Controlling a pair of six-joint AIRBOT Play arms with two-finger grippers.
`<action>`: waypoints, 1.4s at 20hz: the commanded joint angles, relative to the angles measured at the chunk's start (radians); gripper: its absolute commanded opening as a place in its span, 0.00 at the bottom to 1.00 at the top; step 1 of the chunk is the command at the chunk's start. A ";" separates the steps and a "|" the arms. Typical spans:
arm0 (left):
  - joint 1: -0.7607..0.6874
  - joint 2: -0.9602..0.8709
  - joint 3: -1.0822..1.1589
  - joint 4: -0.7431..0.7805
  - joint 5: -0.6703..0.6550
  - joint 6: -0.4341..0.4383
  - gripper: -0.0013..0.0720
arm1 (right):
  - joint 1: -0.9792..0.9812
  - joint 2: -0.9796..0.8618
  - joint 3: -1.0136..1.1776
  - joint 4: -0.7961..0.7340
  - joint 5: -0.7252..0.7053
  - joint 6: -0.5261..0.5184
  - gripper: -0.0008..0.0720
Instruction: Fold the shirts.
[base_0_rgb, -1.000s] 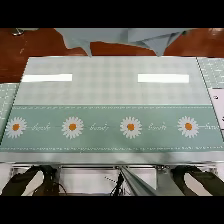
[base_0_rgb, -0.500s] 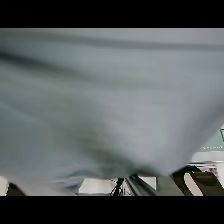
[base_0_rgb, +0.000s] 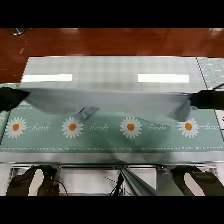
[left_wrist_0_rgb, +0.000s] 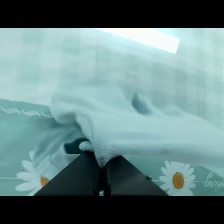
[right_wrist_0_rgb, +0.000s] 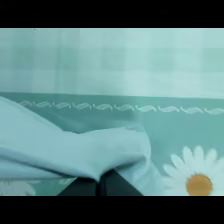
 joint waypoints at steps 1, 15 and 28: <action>0.000 -0.135 -0.203 -0.187 0.260 0.109 0.04 | -0.001 -0.268 -0.010 0.085 -0.230 -0.029 0.04; -0.057 -0.571 -0.096 -0.262 0.383 0.293 0.98 | -0.136 -0.753 0.514 0.396 -0.069 -0.085 0.88; 0.292 -0.581 -0.415 -0.425 0.068 0.591 0.98 | -0.507 -0.343 -0.302 0.649 -0.044 -0.394 0.86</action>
